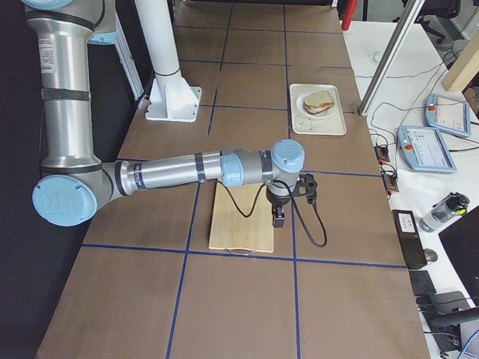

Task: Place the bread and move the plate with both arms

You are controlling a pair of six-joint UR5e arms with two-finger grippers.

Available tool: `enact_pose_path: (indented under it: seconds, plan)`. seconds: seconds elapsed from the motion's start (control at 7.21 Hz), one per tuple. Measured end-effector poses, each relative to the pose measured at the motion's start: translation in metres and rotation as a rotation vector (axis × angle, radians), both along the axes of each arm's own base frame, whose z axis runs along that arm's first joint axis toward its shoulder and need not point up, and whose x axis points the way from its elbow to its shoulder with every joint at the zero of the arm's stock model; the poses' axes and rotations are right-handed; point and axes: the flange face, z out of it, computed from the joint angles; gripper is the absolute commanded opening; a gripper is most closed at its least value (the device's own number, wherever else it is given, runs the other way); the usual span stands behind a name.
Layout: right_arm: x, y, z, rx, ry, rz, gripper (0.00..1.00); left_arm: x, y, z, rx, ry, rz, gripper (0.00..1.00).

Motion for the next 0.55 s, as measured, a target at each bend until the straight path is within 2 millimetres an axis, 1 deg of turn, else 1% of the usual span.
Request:
enact_pose_path:
  seconds: [0.14,0.28,0.55]
  plan:
    - [0.003,0.001,0.005,-0.011,0.001,0.006,1.0,-0.01,0.012,0.017,-0.051,-0.009,0.056,1.0]
    - [0.005,0.002,0.011,-0.023,0.003,0.009,1.0,-0.014,0.029,0.038,-0.102,-0.002,0.087,1.0]
    - [0.006,0.003,0.025,-0.051,0.006,0.012,1.0,-0.012,0.07,0.077,-0.185,0.054,0.104,1.0]
